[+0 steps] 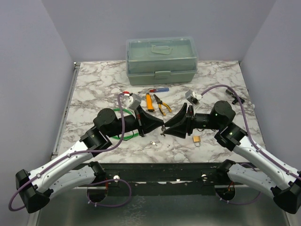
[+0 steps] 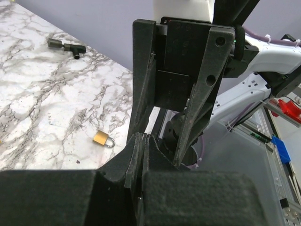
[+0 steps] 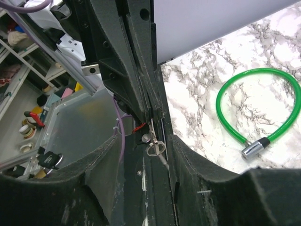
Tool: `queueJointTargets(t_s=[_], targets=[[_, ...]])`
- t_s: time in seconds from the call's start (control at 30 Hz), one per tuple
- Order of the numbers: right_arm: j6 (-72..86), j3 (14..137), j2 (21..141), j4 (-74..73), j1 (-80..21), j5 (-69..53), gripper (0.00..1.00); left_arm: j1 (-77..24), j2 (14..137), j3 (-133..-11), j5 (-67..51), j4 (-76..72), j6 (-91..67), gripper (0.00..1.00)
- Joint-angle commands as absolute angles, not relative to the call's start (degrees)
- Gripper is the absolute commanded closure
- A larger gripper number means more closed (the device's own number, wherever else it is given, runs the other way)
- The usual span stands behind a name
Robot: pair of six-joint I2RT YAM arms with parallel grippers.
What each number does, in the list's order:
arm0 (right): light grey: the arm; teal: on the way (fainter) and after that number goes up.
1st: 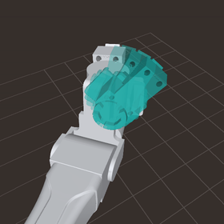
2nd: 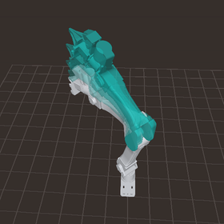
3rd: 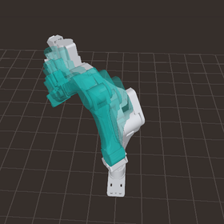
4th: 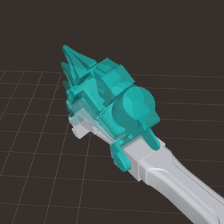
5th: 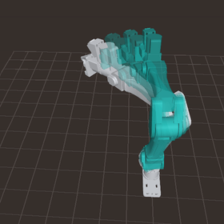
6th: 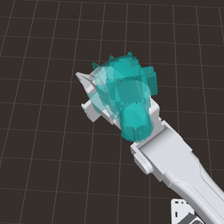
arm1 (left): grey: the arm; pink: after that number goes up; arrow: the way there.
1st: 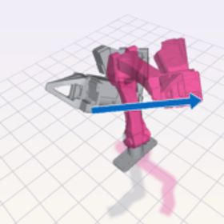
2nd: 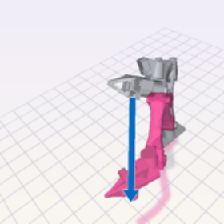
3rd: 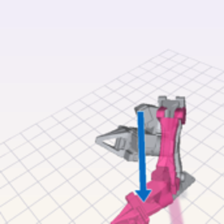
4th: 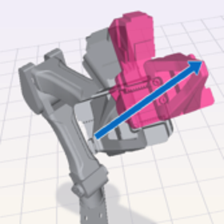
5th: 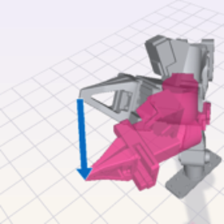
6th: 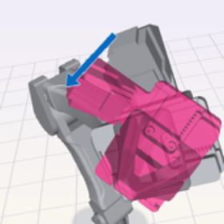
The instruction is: Unlock with the key
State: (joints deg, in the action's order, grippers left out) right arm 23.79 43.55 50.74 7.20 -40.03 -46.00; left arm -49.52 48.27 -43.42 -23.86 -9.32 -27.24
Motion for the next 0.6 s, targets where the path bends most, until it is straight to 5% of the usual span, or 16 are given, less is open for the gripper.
queueJointTargets(t_s=[0.0, 0.27, 0.57], targets=[[25.4, 42.3, 51.1, 10.9, -40.3, -43.9, 0.47, -49.3, 46.5, -42.9, -20.8, -11.7, -28.2, 1.0], [28.4, 41.0, 51.9, 16.3, -40.3, -42.9, 0.46, -49.4, 45.7, -42.5, -20.7, -13.4, -28.8, 1.0], [29.3, 41.0, 52.6, 18.6, -40.3, -43.6, 0.66, -49.3, 45.6, -41.8, -19.6, -14.5, -29.2, 1.0]])
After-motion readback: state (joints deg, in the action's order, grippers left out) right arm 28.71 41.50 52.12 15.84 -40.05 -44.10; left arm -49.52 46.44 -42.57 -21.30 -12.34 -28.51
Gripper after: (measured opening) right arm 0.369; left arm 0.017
